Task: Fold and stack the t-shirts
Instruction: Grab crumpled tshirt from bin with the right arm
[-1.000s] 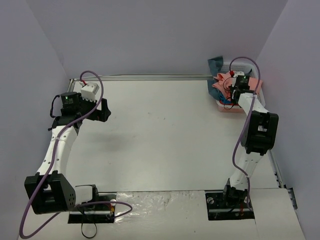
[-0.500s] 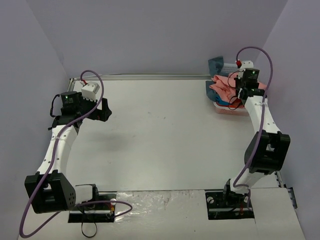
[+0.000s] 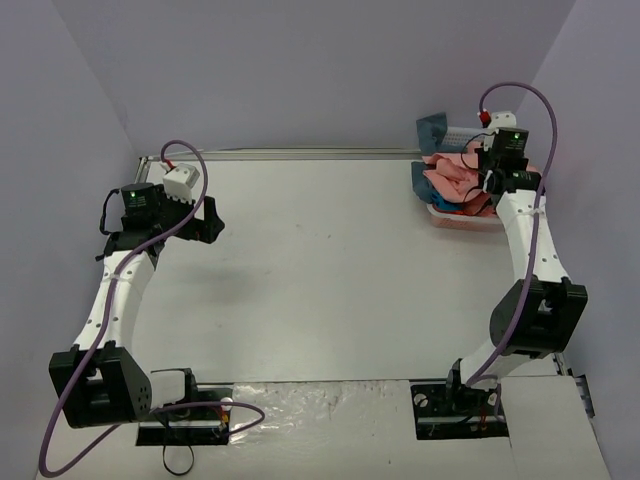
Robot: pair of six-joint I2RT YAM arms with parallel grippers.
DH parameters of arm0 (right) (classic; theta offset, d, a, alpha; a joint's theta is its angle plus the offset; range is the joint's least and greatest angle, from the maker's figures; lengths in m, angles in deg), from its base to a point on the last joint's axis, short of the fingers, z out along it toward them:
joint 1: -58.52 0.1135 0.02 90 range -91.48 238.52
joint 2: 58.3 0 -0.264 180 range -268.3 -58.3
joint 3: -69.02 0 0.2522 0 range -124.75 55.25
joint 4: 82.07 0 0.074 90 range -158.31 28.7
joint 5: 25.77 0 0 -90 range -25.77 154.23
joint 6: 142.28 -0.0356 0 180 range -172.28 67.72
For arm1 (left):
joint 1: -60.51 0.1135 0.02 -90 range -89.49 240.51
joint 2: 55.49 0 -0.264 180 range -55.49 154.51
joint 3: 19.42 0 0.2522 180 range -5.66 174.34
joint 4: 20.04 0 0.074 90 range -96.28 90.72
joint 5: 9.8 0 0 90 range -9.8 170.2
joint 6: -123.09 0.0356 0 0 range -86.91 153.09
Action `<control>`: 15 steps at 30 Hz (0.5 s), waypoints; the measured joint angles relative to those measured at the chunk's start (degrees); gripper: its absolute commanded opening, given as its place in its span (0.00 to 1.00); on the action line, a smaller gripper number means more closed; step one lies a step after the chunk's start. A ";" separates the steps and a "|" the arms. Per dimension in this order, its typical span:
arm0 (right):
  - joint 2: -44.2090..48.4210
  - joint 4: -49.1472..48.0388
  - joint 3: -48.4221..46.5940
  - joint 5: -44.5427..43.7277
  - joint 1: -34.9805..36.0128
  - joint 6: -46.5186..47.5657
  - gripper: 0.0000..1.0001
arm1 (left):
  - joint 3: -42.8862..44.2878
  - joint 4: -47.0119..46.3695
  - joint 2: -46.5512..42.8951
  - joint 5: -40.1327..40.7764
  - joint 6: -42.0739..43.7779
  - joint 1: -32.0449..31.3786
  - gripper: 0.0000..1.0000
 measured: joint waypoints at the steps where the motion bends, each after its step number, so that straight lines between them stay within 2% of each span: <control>1: 0.35 0.76 -0.72 0.00 0.22 -0.02 0.00 | 0.00 0.02 0.00 0.02 -0.11 0.00 0.94; 5: 1.42 5.73 -6.91 0.48 1.03 -0.02 0.00 | 0.24 0.76 0.39 0.22 -0.20 0.00 0.94; 11: 1.97 13.00 -22.99 2.78 2.43 -0.94 0.00 | 0.63 1.68 1.62 0.66 -0.20 0.00 0.94; 15: 3.63 15.34 -28.41 6.16 3.89 -1.29 0.00 | 0.66 1.81 1.64 1.46 -0.22 0.00 0.94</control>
